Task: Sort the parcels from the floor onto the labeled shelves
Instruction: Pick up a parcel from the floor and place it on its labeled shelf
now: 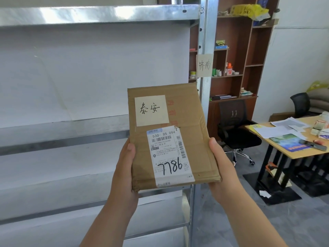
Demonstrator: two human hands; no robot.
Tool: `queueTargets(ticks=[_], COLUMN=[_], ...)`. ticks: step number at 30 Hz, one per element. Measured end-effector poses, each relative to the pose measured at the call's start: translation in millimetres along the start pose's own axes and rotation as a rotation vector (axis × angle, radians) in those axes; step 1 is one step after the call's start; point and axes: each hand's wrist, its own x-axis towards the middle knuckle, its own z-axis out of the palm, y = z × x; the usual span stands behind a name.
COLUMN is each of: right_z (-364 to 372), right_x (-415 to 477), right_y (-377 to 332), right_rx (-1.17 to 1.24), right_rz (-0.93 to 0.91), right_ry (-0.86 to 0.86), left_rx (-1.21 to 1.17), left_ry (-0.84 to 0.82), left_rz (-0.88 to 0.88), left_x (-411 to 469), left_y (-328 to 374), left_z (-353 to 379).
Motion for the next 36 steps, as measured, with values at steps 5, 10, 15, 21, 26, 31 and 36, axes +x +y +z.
queueTargets(ticks=[5,10,15,21,26,31,36], right_z=[-7.7,-15.1,-26.6,-44.0,-54.2,-61.7,-73.2], right_x=[-0.6,-0.5,-3.5,-7.4,-11.5,-13.1,-15.8], right_y=[9.3,24.7,47.9,82.3,106.3,127.5,146.0], right_rx=[0.033,0.032,0.048,0.028,0.008,-0.006,-0.038], right_rz=[0.023,0.021,0.073,0.181,0.206,0.262,0.316], right_ry=[-0.019,-0.015,-0.003,0.082,0.096,0.106,0.123], left_rx=[0.006,0.01,0.041,0.035,0.057,0.079,0.096], left_ry=[0.008,0.033,0.046,0.093,0.114,0.138,0.175], left_rz=[-0.012,-0.039,-0.071,-0.146,-0.186,-0.23,-0.279], left_x=[-0.5,-5.8,-10.7,-19.3,-25.0,-25.5,-26.6], left_y=[-7.5,-20.6,-37.6,-63.7,-84.3,-102.9,-125.0], left_z=[-1.2,-7.3,-15.0,-27.4,-38.9,-47.6,-55.5])
